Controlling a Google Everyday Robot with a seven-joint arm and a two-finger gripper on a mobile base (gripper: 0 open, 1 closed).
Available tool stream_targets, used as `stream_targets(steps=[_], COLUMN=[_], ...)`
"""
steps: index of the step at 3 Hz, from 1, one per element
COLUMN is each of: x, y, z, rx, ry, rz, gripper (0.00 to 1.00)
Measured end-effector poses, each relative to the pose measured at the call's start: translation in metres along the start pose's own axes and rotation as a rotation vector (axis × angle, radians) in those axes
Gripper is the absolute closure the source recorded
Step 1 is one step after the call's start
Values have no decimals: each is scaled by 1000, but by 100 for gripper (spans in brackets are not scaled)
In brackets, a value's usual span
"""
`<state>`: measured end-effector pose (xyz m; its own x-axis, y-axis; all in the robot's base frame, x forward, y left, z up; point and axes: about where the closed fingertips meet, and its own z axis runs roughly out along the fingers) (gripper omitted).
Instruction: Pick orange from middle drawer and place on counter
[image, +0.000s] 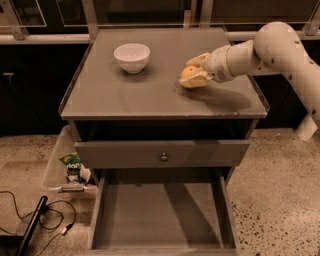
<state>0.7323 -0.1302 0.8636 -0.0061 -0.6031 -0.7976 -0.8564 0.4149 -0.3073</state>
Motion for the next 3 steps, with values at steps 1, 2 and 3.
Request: stream_targets(steps=[1, 2, 3], x=[0, 0, 0], y=[0, 0, 0], z=[0, 0, 0], rx=[0, 0, 0], ry=[0, 0, 0], rz=[0, 0, 0], gripper=[12, 0, 0])
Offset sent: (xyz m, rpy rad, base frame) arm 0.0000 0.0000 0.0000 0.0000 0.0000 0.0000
